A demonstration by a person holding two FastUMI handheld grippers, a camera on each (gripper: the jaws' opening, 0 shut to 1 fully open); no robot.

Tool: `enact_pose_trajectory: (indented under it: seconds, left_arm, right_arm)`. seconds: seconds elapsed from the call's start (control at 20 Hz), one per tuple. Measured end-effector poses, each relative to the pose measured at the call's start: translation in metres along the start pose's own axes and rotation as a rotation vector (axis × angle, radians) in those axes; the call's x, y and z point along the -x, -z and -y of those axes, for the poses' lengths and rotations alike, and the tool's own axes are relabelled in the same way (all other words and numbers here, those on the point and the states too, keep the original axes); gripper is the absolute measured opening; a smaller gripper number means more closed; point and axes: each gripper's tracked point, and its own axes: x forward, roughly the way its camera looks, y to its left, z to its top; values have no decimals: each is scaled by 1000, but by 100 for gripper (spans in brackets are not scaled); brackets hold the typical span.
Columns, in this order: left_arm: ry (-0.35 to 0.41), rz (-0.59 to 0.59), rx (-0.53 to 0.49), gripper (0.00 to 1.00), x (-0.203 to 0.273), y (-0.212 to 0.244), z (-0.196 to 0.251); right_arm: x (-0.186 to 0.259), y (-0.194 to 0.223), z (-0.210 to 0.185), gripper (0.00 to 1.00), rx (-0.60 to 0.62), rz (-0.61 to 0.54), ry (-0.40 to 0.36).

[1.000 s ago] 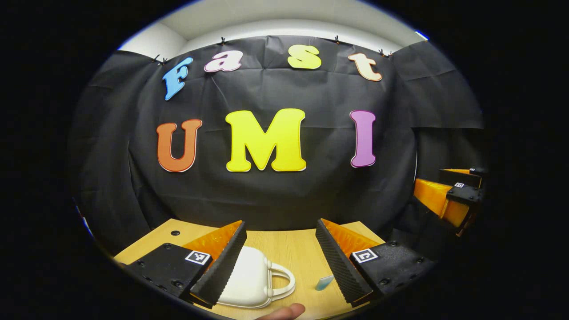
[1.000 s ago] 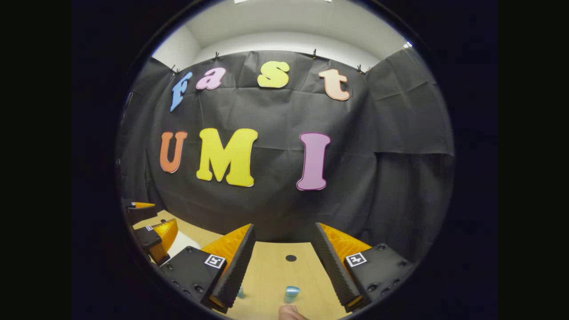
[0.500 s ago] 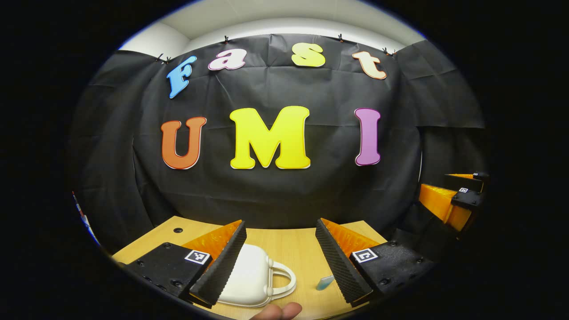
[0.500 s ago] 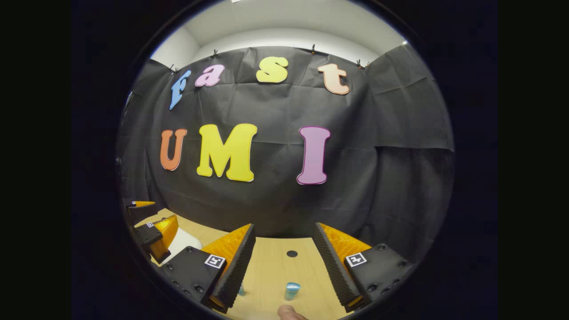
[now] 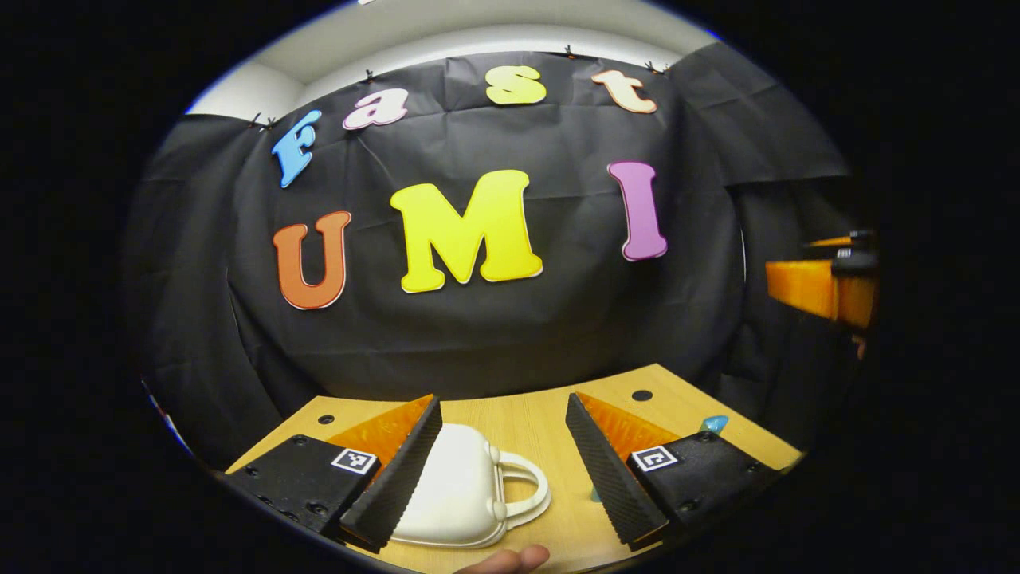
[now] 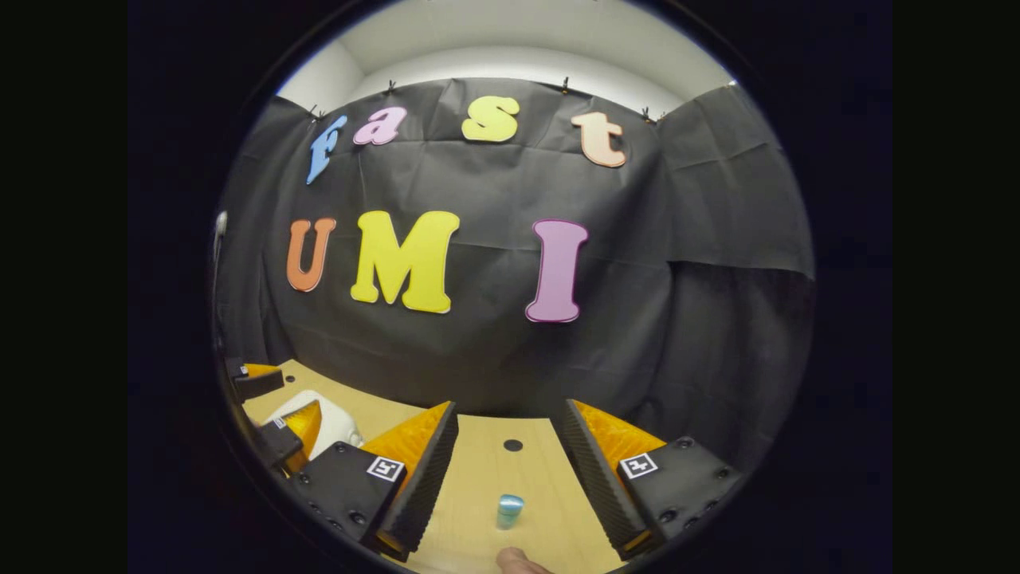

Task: First open the suitcase, pack the skin care products into it, and then close the suitcase.

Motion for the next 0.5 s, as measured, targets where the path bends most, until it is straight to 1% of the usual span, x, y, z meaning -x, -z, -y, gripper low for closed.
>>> enact_pose_trajectory:
  seconds: [0.1,0.15,0.2,0.3,0.4,0.5]
  left_arm:
    - [9,-22,-81,100,-2,26,9]
    - [11,-27,-123,100,-4,38,14]
    - [13,-43,-177,98,-5,52,17]
    - [18,-61,-297,98,-11,79,25]
    - [1,-112,-424,96,-16,112,25]
    - [-19,-182,-516,97,-23,142,21]
  right_arm:
    - [4,11,20,79,12,-15,29]
    - [5,16,30,77,15,-26,45]
    - [6,21,41,79,13,-37,60]
    - [8,31,63,79,1,-57,89]
    - [10,41,80,79,-10,-72,110]
    - [10,52,95,79,-19,-88,121]
